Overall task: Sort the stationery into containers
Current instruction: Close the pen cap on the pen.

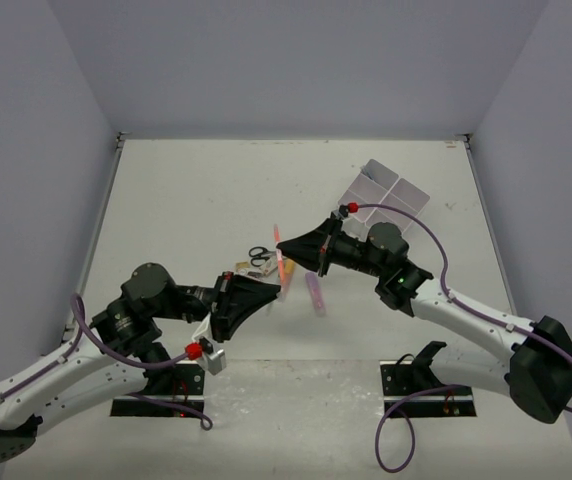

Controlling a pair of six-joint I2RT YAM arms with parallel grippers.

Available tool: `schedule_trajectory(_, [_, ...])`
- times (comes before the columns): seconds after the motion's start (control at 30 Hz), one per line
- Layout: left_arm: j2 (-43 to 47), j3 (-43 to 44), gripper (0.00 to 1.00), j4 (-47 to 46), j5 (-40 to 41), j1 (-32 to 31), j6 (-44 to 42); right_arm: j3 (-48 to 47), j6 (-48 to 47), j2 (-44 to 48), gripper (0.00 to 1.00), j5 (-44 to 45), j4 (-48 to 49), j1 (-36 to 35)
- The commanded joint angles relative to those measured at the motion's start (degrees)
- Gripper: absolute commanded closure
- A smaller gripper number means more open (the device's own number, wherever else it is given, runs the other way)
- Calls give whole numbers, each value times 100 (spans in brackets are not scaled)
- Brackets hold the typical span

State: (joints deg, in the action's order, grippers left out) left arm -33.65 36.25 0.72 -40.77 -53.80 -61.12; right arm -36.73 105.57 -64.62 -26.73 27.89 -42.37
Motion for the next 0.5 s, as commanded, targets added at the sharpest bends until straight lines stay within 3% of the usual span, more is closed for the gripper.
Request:
schedule_trajectory(0.0, [-63,353,100,285,-186,-16,-199,-247,119,-139,100,-227,323,-17])
schedule_trajectory(0.47, [-380,489,100,439,-520,-16,-344,-256,181,-247,100,-265,308,-11])
